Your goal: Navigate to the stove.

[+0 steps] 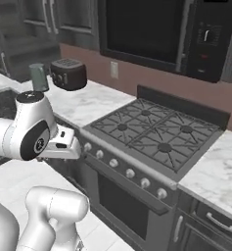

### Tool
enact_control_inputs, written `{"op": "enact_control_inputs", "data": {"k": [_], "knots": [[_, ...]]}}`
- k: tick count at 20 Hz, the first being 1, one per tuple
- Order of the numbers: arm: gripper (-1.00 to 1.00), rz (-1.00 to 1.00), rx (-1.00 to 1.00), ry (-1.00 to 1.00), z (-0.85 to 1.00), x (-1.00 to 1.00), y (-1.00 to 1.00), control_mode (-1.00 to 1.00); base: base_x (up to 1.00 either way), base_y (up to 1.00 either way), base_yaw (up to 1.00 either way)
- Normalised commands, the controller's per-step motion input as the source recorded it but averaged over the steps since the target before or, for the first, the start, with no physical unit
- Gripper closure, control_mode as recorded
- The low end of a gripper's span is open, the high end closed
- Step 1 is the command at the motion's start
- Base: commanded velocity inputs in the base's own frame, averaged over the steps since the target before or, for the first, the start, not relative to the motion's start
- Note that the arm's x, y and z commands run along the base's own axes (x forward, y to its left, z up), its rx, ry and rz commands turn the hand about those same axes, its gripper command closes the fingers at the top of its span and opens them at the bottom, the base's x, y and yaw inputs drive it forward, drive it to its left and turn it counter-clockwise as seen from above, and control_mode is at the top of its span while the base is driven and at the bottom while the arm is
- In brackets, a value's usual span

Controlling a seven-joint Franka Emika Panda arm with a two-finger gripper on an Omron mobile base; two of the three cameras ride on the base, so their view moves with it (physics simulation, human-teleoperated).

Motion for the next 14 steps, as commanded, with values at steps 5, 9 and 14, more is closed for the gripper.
{"op": "enact_control_inputs", "data": {"k": [5,9,14], "knots": [[-1.00,0.00,0.00,0.00,0.00,0.00,0.00,1.00,0.75,0.00,-0.57],[-1.00,0.00,0.00,0.00,0.00,0.00,0.00,1.00,0.64,0.06,-0.55],[-1.00,0.00,0.00,0.00,0.00,0.00,0.00,1.00,0.37,0.30,-0.51]]}}
